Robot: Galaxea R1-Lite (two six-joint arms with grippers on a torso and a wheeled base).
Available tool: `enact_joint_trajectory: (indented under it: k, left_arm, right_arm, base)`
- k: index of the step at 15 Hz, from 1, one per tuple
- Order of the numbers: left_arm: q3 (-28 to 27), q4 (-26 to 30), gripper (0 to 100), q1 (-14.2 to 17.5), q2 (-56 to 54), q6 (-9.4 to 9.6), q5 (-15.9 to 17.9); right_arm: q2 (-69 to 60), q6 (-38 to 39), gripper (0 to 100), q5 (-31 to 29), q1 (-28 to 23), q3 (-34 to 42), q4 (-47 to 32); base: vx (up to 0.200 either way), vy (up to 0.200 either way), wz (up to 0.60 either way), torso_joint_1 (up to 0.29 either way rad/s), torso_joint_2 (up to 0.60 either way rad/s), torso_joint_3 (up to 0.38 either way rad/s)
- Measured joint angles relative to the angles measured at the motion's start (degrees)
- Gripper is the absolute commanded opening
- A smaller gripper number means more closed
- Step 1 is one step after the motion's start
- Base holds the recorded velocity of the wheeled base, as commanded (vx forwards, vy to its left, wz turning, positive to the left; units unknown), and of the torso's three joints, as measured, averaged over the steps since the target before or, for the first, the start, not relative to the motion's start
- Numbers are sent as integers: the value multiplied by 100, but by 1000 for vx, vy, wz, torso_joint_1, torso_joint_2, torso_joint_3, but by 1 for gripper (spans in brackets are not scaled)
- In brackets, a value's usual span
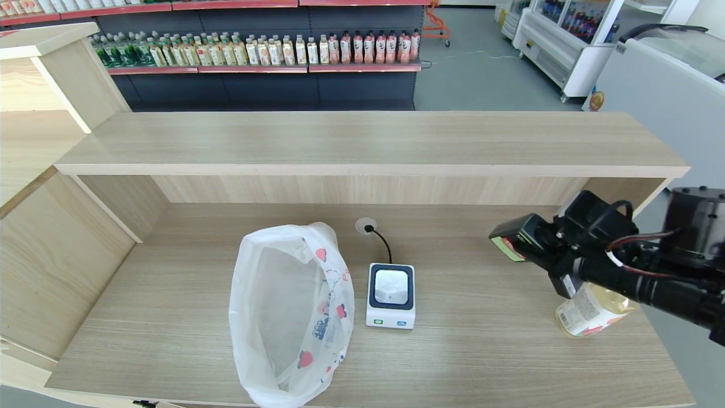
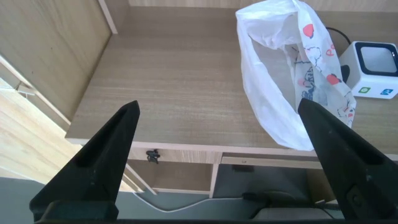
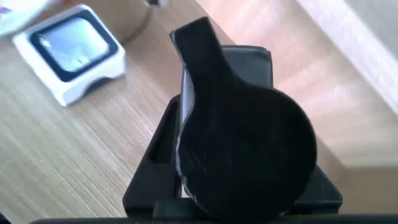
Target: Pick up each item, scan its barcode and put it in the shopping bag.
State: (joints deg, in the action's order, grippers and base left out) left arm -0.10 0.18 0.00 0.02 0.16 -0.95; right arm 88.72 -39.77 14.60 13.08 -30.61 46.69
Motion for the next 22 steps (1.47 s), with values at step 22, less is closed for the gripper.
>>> enact_joint_trajectory:
  k: [22]
  left_arm:
    - [0,0,100,0,0,0,0]
  right_arm:
    - [1213,-11519,0,4545,1685,-282,-1985]
  base:
    - [0,0,0,0,0,0]
